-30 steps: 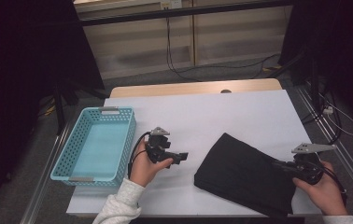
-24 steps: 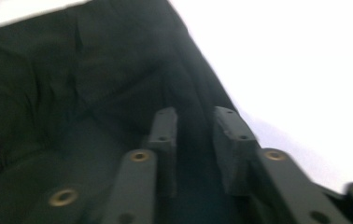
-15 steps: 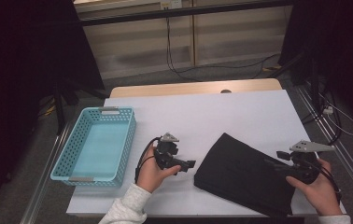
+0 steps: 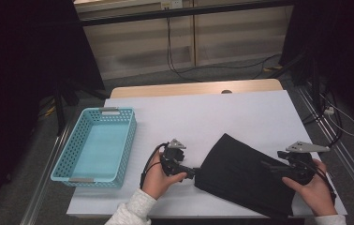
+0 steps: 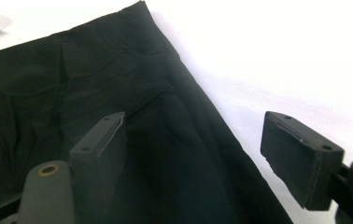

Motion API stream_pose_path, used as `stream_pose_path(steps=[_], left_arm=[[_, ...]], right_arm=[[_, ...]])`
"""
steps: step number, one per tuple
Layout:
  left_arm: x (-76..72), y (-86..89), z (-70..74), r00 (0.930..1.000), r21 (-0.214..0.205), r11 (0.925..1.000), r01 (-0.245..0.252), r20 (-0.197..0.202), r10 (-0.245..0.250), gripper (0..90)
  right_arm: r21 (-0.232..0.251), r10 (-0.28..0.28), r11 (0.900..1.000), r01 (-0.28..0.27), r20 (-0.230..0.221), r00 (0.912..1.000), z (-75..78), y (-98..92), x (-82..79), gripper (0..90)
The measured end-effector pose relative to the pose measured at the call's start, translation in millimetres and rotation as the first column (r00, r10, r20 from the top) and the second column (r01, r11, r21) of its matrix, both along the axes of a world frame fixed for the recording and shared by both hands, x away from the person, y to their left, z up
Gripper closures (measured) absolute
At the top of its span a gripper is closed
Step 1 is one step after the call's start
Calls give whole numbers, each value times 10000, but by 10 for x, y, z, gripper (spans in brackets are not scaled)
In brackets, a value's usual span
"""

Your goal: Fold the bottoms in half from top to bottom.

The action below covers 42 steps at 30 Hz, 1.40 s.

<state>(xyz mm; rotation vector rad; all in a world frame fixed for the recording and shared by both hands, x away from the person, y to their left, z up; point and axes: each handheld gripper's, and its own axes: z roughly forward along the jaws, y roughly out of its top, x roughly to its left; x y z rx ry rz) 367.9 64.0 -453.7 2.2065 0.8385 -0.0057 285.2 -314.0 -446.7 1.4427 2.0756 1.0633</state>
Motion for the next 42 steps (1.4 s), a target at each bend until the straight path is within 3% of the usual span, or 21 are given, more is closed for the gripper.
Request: stream_pose_path(steps=[15,20,22,29,38,42], left_arm=[[-133,-135,-37,9988,113,9988,479,112,-480,197],[-206,-160,-38,9978,-370,9979,530,-379,-544,348],[-245,-181,-35,9978,-270,9981,552,-348,-561,434],[-285,-196,-24,9957,-156,9991,405,-824,-417,651],[-309,-217,-28,9947,15,9993,381,-954,-378,833],[-302,-233,-24,9946,72,9989,457,-932,-448,870]], right_arm=[[-4,79,10000,-79,41,10000,-2,44,6,218],[33,86,10000,-86,44,10000,-2,45,6,219],[109,101,9999,-101,9,9999,-8,43,9,219],[129,82,9999,-83,48,10000,-5,32,6,222],[122,64,9999,-65,96,9999,9,32,7,224],[103,65,9999,-66,92,9999,7,34,11,224]])
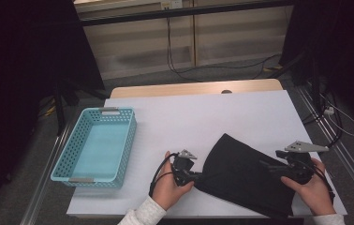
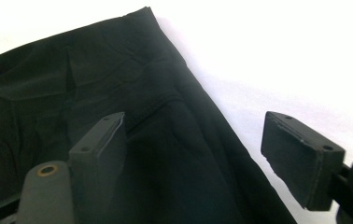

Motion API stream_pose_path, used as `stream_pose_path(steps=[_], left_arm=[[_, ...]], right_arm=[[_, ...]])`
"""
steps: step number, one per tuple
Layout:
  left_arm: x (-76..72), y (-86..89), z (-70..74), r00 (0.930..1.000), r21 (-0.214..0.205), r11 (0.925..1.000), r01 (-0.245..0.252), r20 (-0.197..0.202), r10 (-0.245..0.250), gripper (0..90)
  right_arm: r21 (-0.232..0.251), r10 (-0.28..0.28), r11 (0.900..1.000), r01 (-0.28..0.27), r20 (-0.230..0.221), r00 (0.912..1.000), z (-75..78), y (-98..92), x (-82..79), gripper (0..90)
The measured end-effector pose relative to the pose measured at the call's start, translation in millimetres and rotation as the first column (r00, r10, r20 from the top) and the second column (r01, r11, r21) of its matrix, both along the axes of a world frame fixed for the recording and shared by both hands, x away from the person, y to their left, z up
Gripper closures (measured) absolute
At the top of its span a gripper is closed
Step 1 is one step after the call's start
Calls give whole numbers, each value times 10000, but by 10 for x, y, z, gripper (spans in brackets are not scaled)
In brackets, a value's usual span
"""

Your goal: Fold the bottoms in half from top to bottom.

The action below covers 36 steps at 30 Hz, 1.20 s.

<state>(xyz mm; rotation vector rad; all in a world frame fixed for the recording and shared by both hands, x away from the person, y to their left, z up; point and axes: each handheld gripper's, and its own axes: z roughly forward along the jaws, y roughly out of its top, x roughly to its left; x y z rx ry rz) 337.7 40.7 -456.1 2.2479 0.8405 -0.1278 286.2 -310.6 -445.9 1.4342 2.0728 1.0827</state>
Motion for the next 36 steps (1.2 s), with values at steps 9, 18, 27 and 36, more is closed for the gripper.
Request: stream_pose_path(steps=[9,18,27,36], left_arm=[[215,114,17,10000,133,9999,-82,40,82,884],[481,330,46,9978,202,9983,-547,388,539,882],[601,518,92,9952,303,9964,-794,596,775,880],[631,659,121,9895,223,9907,-1339,577,1324,710]], right_arm=[[-4,-14,10000,14,71,10000,11,-18,-6,225],[-52,-50,10000,50,90,9999,12,-10,-18,224],[-156,81,9998,-81,17,10000,-4,50,-21,224],[-145,216,9997,-216,2,9998,-12,103,0,224]])
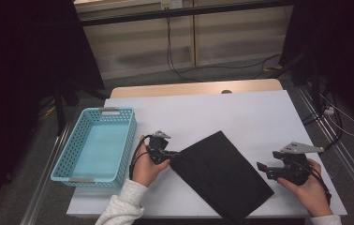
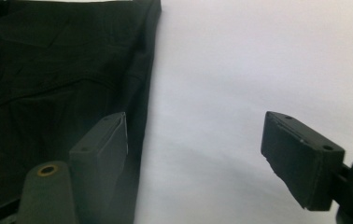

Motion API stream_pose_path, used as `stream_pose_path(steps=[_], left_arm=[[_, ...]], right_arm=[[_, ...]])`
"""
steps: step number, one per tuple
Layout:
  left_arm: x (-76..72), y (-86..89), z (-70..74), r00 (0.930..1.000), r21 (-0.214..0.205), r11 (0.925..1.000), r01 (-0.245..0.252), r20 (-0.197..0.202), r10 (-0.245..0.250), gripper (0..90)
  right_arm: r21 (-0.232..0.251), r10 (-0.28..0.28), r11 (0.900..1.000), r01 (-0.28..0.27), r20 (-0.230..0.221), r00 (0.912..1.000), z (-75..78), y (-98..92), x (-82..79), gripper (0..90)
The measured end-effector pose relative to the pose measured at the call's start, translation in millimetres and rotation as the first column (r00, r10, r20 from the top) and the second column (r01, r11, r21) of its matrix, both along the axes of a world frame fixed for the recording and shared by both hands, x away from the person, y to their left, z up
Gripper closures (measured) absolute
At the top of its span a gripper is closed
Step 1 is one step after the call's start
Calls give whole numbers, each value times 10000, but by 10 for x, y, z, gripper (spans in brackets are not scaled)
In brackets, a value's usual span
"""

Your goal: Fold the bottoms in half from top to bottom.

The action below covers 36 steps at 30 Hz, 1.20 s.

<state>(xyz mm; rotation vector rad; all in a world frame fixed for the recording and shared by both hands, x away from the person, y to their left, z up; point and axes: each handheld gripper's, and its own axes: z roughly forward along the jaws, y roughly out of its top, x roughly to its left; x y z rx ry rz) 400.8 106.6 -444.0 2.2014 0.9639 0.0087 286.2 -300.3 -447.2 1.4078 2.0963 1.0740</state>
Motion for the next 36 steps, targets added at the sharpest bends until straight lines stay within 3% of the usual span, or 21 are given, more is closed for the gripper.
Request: stream_pose_path(steps=[3,8,13,15,18,20,24,28,33,36], left_arm=[[-17,47,26,9994,85,9995,-297,166,296,589],[-73,131,25,9988,-61,9988,-478,74,478,465],[-134,176,-70,9988,2,9988,-485,-30,485,435],[-176,149,-92,9992,22,9993,-364,145,363,437],[-215,114,-105,9989,-301,9986,-435,-169,430,521],[-238,90,-106,9992,-156,9991,-389,-2,389,551],[-252,45,-96,9988,33,9990,-438,-216,439,699],[-242,28,-98,9973,-48,9988,-486,-552,483,814],[-226,35,-81,9959,-32,9984,-570,-699,566,857],[-210,70,-52,9947,-100,9978,-652,-797,642,860]], right_arm=[[11,113,9999,-113,-5,9999,-3,40,24,224],[32,271,9996,-271,-6,9996,-9,90,81,225],[105,422,9991,-422,5,9991,-5,129,152,225],[122,500,9987,-500,42,9987,1,156,182,224],[162,592,9981,-593,64,9982,8,196,225,224],[162,662,9977,-663,54,9978,9,220,244,224],[182,747,9970,-748,77,9972,15,259,266,225],[196,854,9962,-854,-12,9963,10,292,239,226],[181,1088,9940,-1083,-292,9936,-65,345,198,244],[141,1263,9920,-1256,-685,9896,-121,393,180,291]])
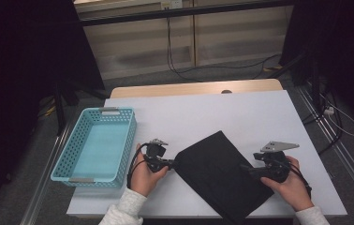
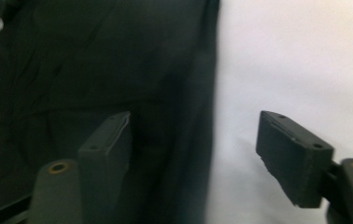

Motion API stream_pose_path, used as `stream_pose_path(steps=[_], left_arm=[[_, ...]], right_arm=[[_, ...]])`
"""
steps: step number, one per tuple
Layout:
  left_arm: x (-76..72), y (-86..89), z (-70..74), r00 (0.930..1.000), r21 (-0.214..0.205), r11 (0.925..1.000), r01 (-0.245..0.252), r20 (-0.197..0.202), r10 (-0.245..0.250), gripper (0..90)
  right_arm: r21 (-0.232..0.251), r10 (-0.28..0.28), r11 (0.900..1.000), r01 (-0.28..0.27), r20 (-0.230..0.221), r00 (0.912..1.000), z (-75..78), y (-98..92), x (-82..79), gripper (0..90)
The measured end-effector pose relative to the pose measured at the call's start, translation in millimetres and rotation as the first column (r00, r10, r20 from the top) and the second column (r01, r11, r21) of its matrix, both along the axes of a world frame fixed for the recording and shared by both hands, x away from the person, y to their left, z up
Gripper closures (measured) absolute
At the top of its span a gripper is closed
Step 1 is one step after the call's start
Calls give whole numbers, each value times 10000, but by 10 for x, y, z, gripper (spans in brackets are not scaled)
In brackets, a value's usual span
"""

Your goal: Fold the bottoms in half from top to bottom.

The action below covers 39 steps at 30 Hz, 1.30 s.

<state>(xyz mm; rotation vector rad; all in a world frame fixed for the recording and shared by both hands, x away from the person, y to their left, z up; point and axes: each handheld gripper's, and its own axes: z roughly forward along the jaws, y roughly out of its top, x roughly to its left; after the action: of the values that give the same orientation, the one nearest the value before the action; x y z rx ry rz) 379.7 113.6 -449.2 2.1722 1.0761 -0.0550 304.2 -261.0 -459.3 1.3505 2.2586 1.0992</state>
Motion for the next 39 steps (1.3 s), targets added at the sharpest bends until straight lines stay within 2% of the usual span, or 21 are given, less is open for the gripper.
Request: stream_pose_path(steps=[2,3,9,10,11,12,14,18,21,24,30,33,35,37,38,39], left_arm=[[4,8,3,10000,-39,10000,6,-8,-6,860],[4,5,3,10000,-4,10000,22,-16,-22,860],[20,-5,-13,9999,9,10000,-9,-150,9,862],[29,3,-11,9999,-10,10000,-11,-164,10,862],[38,12,-7,9999,-61,10000,-42,-156,41,863],[48,22,2,9998,-115,9998,-152,-114,151,864],[72,45,30,9998,-169,9997,-204,-32,203,866],[142,73,61,9988,-412,9979,-495,34,497,867],[198,76,59,9986,-470,9975,-531,-27,530,868],[239,84,67,9979,-340,9974,-634,106,638,868],[417,169,89,9914,-208,9913,-1297,169,1301,868],[476,204,75,9885,-148,9884,-1511,73,1512,867],[481,214,69,9891,-72,9892,-1466,94,1467,860],[482,218,82,9905,-65,9906,-1367,119,1368,853],[481,211,88,9898,-4,9900,-1410,194,1410,851],[486,210,94,9904,-15,9906,-1371,174,1371,850]], right_arm=[[-80,89,9999,-92,-350,9993,-32,33,-16,315],[-110,150,9998,-154,-364,9992,-42,48,-26,333],[69,40,10000,-37,-479,9988,-35,86,-88,608],[197,98,9998,-87,-590,9982,-31,84,-87,694],[401,218,9990,-191,-686,9974,-34,80,-80,743],[560,237,9982,-197,-727,9971,-41,77,-75,763],[560,253,9982,-213,-722,9971,-32,76,-58,785],[553,86,9985,-47,-695,9975,-16,61,4,798],[509,32,9987,-2,-598,9982,-16,74,77,801],[351,-92,9993,105,-375,9993,4,105,136,802],[705,-292,9971,297,-82,9995,-4,174,315,801],[476,-299,9984,294,114,9995,-3,255,430,790],[372,-410,9985,402,209,9989,-8,290,448,756],[62,-412,9991,410,308,9987,9,298,422,662],[26,-528,9986,527,430,9977,27,284,402,596],[91,-636,9980,632,476,9968,47,261,381,571]])
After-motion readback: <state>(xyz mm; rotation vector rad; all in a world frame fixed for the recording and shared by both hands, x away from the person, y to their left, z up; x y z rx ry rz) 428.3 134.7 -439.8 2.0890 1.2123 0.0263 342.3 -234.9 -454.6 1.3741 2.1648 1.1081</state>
